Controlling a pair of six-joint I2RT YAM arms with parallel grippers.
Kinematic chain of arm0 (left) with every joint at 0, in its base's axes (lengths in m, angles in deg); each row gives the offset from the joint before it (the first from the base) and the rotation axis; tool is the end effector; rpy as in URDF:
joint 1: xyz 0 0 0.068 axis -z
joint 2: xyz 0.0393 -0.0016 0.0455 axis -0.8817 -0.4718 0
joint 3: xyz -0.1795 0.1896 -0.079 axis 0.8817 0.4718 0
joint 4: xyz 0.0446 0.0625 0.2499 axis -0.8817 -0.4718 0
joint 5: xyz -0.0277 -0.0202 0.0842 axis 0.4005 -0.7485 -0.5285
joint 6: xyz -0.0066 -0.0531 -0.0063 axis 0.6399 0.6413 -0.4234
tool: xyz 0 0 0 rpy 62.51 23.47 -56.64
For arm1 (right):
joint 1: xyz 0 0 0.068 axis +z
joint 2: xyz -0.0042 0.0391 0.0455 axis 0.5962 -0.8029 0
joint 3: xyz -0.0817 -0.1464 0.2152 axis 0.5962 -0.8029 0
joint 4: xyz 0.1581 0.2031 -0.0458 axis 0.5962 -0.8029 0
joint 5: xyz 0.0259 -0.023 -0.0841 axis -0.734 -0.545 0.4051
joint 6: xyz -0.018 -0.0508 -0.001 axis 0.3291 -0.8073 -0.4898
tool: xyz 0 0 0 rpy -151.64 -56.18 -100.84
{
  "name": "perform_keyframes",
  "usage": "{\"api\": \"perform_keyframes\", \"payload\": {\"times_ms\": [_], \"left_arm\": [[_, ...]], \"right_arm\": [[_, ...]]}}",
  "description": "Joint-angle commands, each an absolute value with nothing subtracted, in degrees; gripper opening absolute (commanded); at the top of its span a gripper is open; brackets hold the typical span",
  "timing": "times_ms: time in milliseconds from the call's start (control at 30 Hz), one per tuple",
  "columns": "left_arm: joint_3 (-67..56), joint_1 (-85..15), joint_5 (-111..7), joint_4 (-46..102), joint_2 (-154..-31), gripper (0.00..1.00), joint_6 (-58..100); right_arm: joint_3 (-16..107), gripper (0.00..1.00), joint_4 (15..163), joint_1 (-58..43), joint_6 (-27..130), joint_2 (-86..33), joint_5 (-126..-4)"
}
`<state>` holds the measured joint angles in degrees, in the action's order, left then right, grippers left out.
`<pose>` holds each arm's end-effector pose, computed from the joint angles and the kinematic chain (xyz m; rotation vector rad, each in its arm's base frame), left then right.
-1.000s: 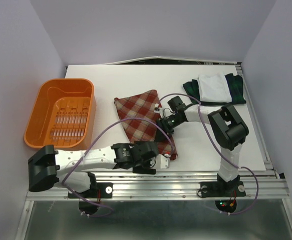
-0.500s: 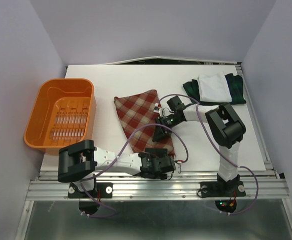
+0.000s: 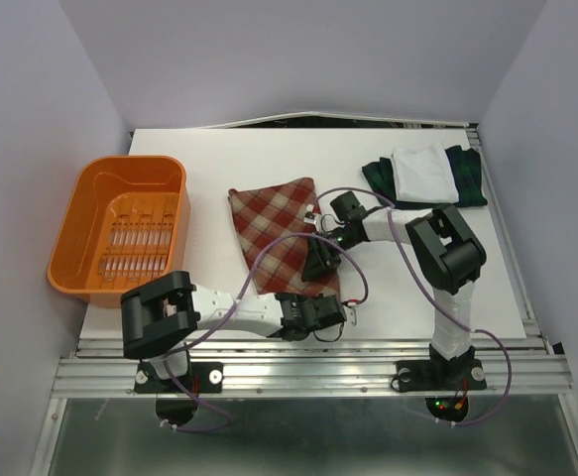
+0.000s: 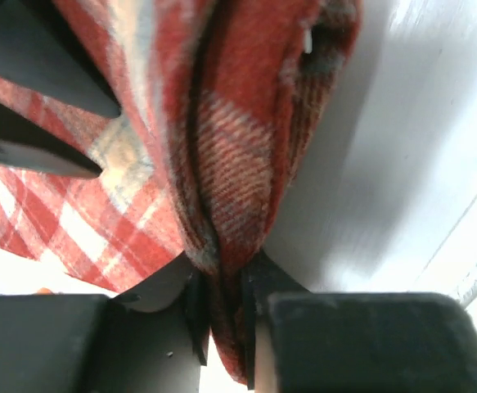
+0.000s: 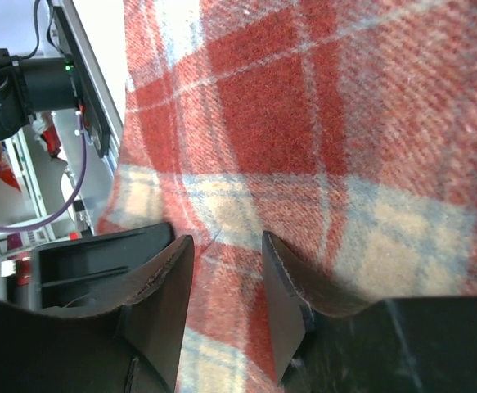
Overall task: Fold and stack the skirts
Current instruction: Fold the skirt
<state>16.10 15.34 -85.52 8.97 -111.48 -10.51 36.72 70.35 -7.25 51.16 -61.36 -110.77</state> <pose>0.0835 -0.2987 0.1590 1.7643 1.7487 0.1800 0.3150 0.2097 0.1173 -0.7940 2.6089 1.4534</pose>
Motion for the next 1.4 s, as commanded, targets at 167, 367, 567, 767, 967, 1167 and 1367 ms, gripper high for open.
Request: {"api": "perform_keyframes", "payload": {"times_ms": [167,367,567,767,967,1167,1367], "left_arm": [[9.19,14.44,-68.74,-4.67,-99.95,0.0,-13.23],[8.31,13.91,-51.87,-8.64,-97.05,0.0,-15.87],[2.95,11.72,-35.59,-15.14,-96.95,0.0,-17.72],[-3.02,7.42,-24.78,-22.26,-100.56,0.0,-19.3],[-12.67,-0.92,-22.99,-30.59,-105.29,0.0,-24.12],[-23.76,-9.01,-25.0,-38.44,-113.29,0.0,-31.43],[-28.95,-14.64,-28.97,-38.35,-118.66,0.0,-35.3]], "right_arm": [[34.03,0.52,68.86,-6.98,47.29,-59.84,-101.73],[43.33,0.76,65.34,-8.82,46.15,-55.44,-96.37],[59.06,0.85,64.46,-13.13,42.72,-59.28,-93.2],[70.93,0.8,63.05,-13.13,42.02,-69.13,-95.39],[70.08,0.58,62.44,-12.43,40.26,-75.91,-99.51],[65.16,0.38,61.03,-8.83,37.45,-74.86,-102.77],[61.55,0.25,60.24,-8.29,36.66,-73.98,-106.56]]}}
